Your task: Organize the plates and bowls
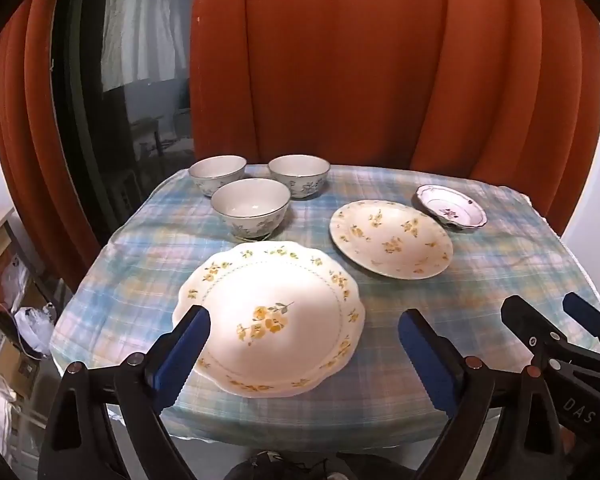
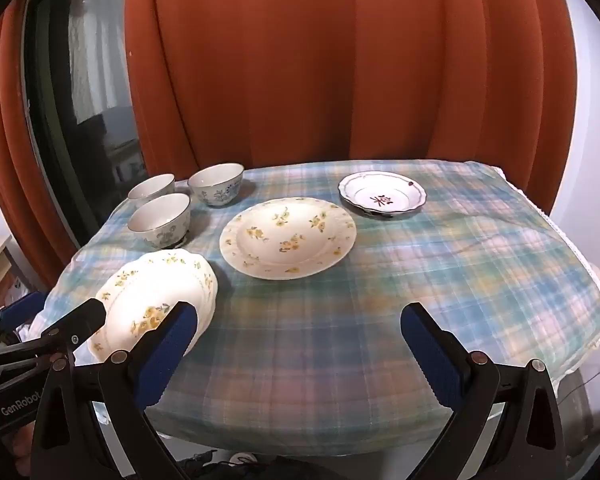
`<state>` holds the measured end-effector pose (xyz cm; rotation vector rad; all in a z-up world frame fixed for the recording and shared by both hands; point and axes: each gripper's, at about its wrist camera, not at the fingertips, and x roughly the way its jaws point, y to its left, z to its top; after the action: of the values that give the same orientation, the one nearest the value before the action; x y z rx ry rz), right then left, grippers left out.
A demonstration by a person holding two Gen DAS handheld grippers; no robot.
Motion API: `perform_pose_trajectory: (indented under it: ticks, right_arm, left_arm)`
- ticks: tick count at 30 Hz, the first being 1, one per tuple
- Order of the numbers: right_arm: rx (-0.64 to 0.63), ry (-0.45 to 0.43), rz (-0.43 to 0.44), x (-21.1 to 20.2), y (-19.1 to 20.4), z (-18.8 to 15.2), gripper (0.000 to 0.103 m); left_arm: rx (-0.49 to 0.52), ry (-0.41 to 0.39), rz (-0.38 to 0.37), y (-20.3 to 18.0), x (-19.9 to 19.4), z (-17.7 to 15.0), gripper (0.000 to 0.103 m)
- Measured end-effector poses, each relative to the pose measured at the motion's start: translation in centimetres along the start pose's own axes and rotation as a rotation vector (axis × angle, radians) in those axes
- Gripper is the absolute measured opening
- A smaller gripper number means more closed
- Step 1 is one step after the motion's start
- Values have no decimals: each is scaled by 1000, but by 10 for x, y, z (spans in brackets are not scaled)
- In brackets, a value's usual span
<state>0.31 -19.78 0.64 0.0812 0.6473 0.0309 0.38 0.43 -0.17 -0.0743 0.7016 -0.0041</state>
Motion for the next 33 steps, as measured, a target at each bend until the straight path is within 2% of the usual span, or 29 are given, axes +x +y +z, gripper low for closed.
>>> perform_pose_trajectory:
  ticks: [2,5,6,7,10,33]
  right_arm:
    - [17,-24,2,-4,-3,0,103]
    - [12,-38,-4,-13,-3,-2,103]
    - [9,-41,-12,-16,-3,-3,103]
    - [7,-5,-30,-15,-3,7,103]
    - [13,-10,-27,-15,-14,3,103]
    - [10,8,-50,-5,-14,10,103]
  left_arm:
    - [31,7,1,-5,-2,5,96]
    - [85,-32,29,-19,-6,2,96]
    - [84,-34,18,-20,-6,2,94]
    - [86,-36,15,-23,-5,2,94]
    - [74,-52,-4,-26,-9,-1,94]
    - [54,-36,-12,-27,-1,-3,95]
